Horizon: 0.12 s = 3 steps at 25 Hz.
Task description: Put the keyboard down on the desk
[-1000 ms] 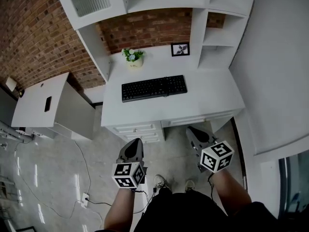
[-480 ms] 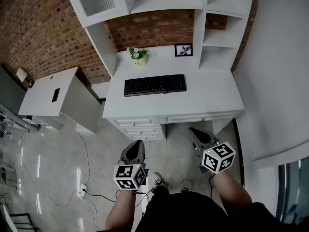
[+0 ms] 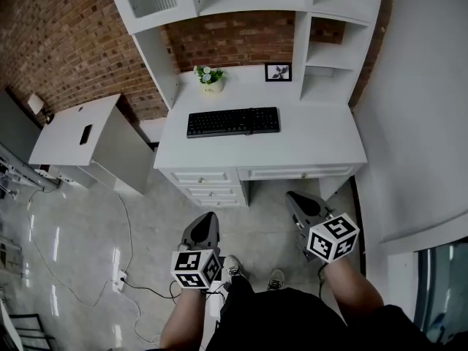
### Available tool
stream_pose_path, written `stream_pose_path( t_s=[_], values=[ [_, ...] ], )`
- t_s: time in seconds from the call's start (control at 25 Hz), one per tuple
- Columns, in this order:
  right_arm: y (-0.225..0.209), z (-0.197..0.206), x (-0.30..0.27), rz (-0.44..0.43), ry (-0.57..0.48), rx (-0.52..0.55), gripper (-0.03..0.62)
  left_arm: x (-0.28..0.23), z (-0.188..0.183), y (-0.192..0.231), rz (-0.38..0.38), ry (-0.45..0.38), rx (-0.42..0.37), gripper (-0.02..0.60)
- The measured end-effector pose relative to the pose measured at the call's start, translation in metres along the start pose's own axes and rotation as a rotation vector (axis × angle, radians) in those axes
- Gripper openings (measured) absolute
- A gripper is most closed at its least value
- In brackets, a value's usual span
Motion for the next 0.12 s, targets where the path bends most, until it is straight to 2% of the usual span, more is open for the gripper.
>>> stream_pose_path(
  t_s=[0.12],
  values=[
    [0.0019,0.0013,0.001,-0.003,-0.002,0.003,0.017,0.0011,0.0026,-0.0009,0.005,-0.002,-0.001,0.018]
  ],
)
Point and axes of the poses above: the fingertips, and each gripper's own axes: x backward along the fingers, y to its left, z out of its underside, the point moved 4 cm from there along x, backward along the fingers
